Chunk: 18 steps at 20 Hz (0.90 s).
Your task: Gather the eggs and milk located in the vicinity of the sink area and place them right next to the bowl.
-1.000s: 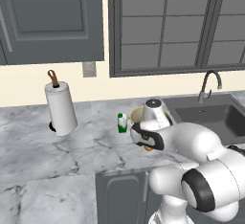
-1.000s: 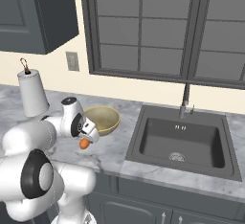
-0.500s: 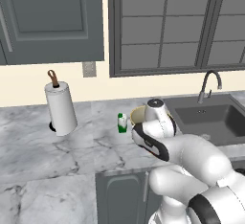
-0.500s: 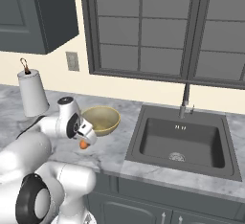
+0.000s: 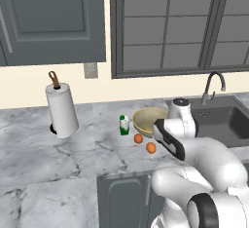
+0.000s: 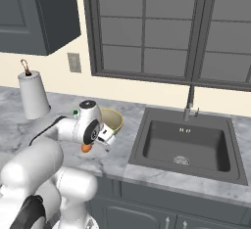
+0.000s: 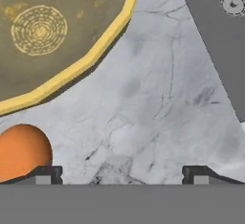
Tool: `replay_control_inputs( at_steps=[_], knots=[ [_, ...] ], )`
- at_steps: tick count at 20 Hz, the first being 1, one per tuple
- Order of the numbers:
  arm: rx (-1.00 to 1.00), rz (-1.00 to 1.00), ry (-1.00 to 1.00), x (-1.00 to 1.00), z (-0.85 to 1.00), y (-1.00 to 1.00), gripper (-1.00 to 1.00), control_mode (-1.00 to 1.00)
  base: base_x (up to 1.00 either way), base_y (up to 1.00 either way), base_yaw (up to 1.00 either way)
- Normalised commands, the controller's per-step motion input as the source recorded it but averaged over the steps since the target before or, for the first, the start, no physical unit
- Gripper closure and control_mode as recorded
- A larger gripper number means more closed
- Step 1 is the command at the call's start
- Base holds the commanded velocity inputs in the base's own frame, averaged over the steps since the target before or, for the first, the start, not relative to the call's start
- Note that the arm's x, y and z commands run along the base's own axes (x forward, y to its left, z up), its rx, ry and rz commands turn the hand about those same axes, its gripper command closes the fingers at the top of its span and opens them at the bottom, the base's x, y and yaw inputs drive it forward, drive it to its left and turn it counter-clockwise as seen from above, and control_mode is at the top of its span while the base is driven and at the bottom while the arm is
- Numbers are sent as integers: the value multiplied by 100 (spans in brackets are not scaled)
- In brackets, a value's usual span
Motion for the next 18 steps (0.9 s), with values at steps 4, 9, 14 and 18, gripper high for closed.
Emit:
replay_control_inputs(
  at_steps=[4,9,14,18],
  knots=[
    [1,0,0,-3,0,-96,-100,-100,0,0,0],
    [2,6,-2,-59,0,-31,-100,-100,0,0,0],
    [0,2,0,-60,0,0,-100,-100,0,0,0],
    [0,0,0,-37,0,3,-100,-100,0,0,0]
  ],
)
